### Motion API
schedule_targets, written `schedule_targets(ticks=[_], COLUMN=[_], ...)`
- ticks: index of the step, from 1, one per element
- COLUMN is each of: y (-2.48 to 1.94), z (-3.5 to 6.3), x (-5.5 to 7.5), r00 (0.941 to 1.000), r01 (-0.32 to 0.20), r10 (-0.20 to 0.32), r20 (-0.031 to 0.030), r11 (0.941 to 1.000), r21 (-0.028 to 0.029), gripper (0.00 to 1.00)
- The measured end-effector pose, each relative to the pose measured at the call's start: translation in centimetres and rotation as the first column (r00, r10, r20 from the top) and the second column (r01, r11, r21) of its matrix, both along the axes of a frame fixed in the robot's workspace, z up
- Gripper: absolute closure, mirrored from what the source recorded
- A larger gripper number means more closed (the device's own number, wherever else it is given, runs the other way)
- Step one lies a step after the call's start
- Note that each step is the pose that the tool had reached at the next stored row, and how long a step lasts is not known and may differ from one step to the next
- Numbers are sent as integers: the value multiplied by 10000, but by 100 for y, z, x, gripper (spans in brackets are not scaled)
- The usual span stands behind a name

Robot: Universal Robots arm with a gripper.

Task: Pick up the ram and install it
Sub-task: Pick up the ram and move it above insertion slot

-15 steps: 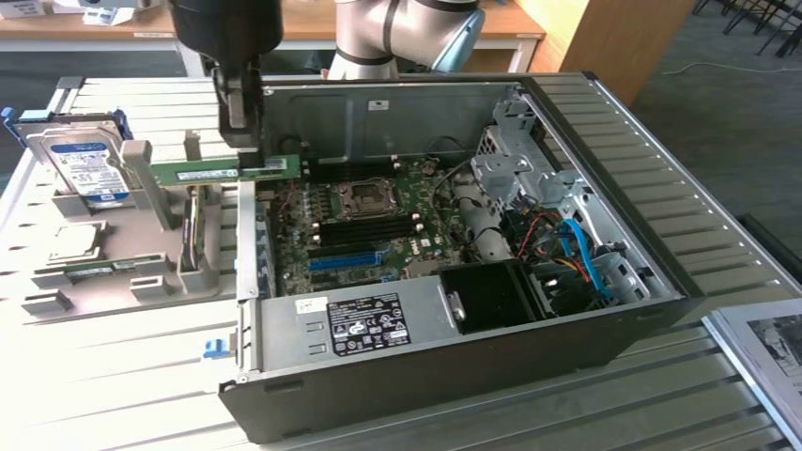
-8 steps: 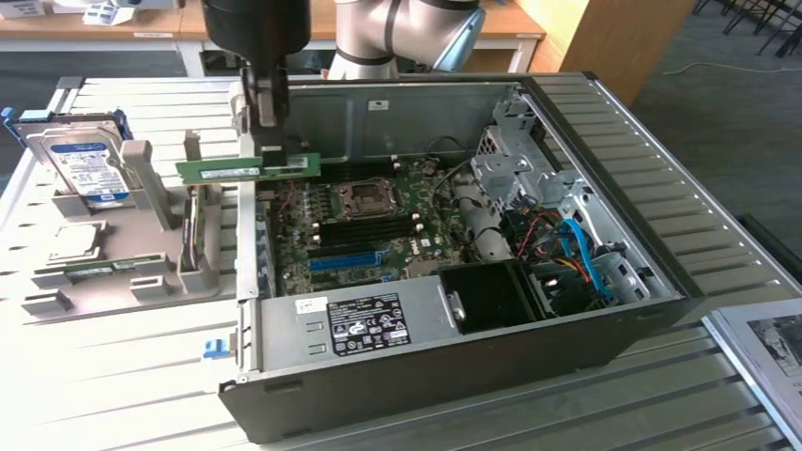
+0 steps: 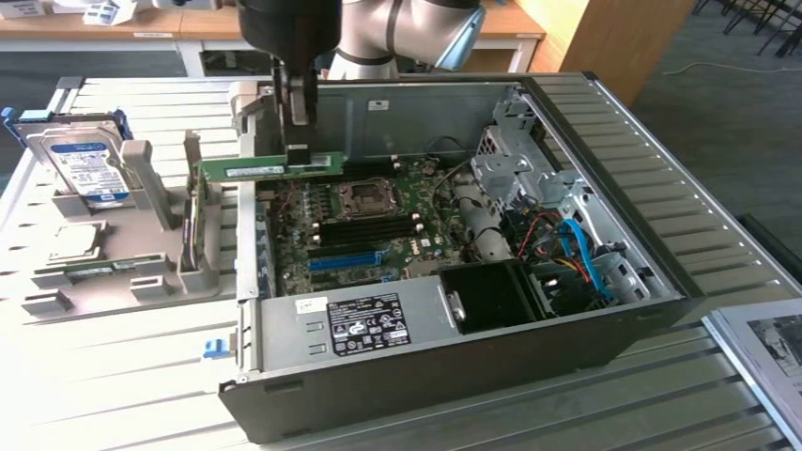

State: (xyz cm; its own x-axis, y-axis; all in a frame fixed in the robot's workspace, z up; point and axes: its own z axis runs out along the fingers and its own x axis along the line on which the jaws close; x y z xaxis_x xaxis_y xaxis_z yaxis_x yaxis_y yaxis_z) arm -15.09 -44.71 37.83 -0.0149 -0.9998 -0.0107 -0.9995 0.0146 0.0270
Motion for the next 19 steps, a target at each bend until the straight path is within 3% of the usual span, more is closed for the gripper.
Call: schedule_targets(ticks=[19], y=[0], z=[0], x=[516], r00=[10000], r01=[-44], r10=[44], r20=[-1], r11=[10000], r21=[0], gripper=[88])
